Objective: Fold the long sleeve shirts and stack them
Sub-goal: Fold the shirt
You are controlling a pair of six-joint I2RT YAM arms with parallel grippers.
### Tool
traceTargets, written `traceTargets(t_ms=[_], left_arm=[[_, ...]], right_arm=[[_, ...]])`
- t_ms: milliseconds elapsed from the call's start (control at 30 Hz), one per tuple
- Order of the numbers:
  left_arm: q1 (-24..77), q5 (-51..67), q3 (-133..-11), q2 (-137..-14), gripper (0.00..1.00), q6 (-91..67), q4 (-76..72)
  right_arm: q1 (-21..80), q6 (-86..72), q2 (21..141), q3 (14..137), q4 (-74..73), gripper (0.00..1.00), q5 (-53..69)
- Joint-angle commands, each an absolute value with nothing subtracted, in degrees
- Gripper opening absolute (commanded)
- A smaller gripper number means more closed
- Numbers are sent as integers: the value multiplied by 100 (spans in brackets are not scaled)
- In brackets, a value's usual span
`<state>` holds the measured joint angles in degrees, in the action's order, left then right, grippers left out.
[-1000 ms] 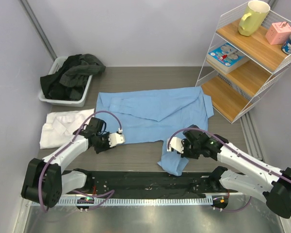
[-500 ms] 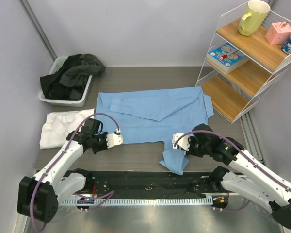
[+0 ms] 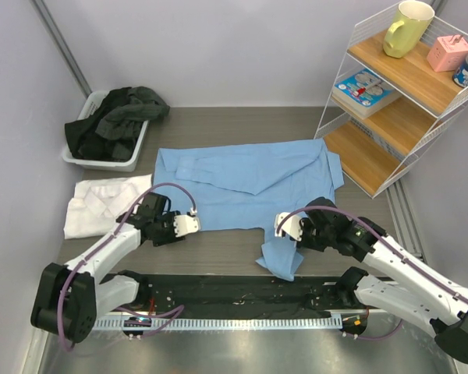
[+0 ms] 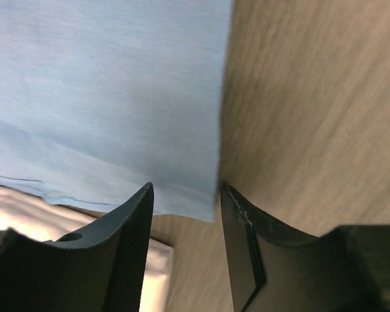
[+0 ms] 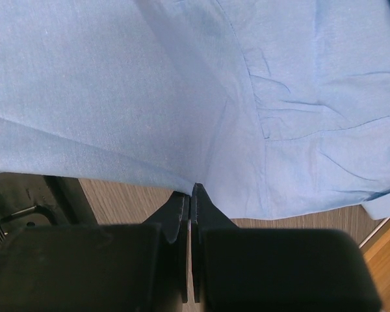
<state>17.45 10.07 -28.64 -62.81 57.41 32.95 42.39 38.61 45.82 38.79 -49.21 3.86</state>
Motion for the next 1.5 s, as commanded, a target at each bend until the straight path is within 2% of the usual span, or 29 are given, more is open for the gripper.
traceTargets(t_ms=[0,100,133,200,233,467,667,833,1033,1133,1467], left_arm=[[1793,519,-2418,-6416,46,6038,2252],[1793,448,-2338,-6451,35,6143,2145],[1793,509,-2338,-6434,22,6152,2162],[1793,641,-2364,-6364,10,6196,2302],[1802,763,-2443,-6250,1,6214,2590],[1802,1950,-3049,-5372,0,6854,5100],[1784,2066,-3576,-5001,0,6549,5766],[1487,2301,-4226,-5896,0,5960,5458],[1081,2461,-5176,-7074,0,5819,5239],[1063,2461,-5457,-7557,0,5783,5002],[923,2004,-6572,-8989,0,5809,4781]], right_arm=[[4263,3788,4597,3981,-4711,1,220],[4271,3779,4570,3999,-4729,1,202],[4271,3771,4562,4008,-4737,1,202],[4271,3753,4544,4052,-4772,1,211],[4271,3753,4553,4087,-4816,1,246],[4263,3753,4254,4411,-5456,1,544],[4271,3980,4280,5070,-5652,1,379],[3948,4411,4999,5510,-5116,1,96],[2403,5281,6072,6581,-4905,1,1141],[2023,5572,6731,7003,-4712,1,1458],[1512,5985,8753,8164,-3999,1,1731]])
